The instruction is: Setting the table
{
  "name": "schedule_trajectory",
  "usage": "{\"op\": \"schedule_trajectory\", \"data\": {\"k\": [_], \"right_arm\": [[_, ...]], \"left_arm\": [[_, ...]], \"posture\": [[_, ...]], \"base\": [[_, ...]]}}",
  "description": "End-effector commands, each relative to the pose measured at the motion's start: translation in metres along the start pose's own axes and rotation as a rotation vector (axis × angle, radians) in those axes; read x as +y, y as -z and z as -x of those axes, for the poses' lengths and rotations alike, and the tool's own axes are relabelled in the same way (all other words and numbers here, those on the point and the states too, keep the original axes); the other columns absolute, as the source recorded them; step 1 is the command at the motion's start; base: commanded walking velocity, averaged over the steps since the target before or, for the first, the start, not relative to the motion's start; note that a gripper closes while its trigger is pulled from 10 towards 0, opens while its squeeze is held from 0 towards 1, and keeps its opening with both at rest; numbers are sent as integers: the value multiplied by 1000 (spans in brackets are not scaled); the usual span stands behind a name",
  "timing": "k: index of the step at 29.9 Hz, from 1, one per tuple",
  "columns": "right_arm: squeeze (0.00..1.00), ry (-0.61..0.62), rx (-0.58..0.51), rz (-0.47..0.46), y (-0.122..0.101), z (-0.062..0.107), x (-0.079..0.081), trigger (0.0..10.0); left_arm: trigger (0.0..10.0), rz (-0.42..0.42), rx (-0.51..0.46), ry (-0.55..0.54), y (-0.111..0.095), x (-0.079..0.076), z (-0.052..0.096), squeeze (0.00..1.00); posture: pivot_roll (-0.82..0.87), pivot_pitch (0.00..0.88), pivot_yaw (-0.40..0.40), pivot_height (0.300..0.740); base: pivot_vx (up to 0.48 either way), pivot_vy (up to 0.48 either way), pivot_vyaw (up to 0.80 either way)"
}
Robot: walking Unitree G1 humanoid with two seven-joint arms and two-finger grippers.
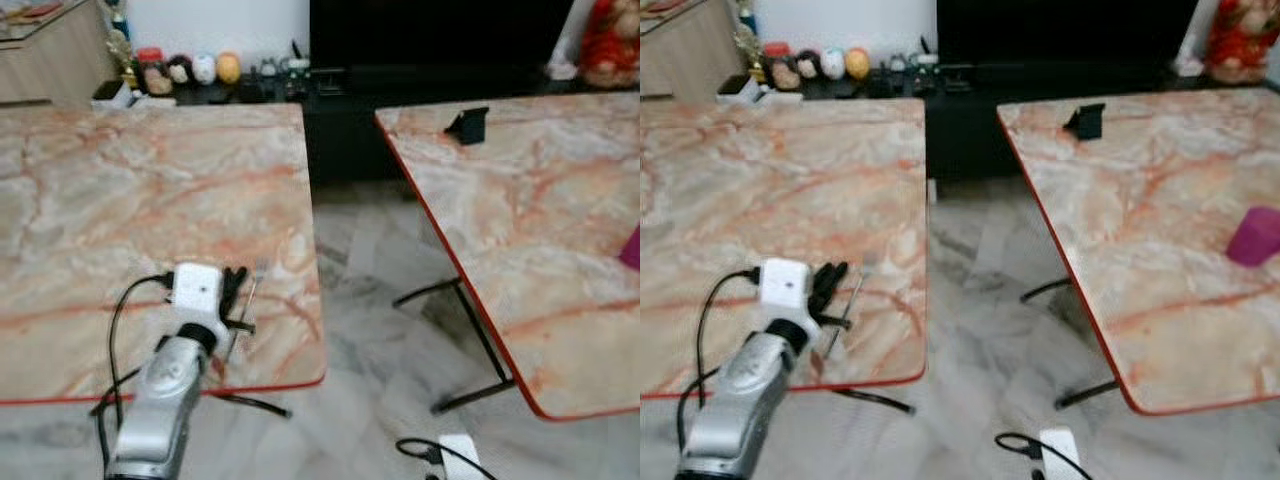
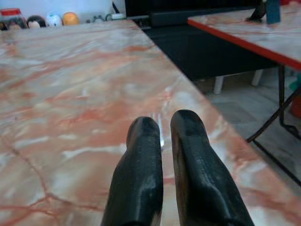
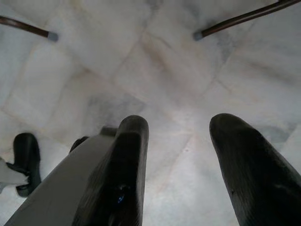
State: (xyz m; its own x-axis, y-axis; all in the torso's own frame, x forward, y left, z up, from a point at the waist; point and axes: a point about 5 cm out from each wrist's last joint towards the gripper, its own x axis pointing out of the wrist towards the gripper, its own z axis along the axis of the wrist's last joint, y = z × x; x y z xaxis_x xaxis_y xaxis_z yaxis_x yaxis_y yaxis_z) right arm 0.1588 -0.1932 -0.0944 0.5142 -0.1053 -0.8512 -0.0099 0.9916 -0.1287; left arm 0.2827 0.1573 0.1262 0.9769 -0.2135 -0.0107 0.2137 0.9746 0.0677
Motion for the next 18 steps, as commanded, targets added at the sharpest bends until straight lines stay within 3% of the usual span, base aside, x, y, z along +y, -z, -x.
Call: {"op": "schedule_trajectory", "data": {"k": [1, 10, 18], "right_arm": [[0, -12, -3, 3, -1, 0, 5, 10000], [0, -12, -2, 5, -1, 0, 5, 10000], [0, -9, -2, 1, 0, 0, 6, 10000]], "left_arm": [[10000, -8, -5, -2, -2, 4, 1, 1000], [10000, -18, 41, 50, 6, -2, -5, 1000], [10000, -12, 30, 38, 7, 2, -21, 1000]], "posture": [[24, 0, -6, 707], [24, 0, -3, 707], [8, 0, 9, 707]], "base": [[0, 0, 0], [0, 0, 0], [0, 0, 0]]}}
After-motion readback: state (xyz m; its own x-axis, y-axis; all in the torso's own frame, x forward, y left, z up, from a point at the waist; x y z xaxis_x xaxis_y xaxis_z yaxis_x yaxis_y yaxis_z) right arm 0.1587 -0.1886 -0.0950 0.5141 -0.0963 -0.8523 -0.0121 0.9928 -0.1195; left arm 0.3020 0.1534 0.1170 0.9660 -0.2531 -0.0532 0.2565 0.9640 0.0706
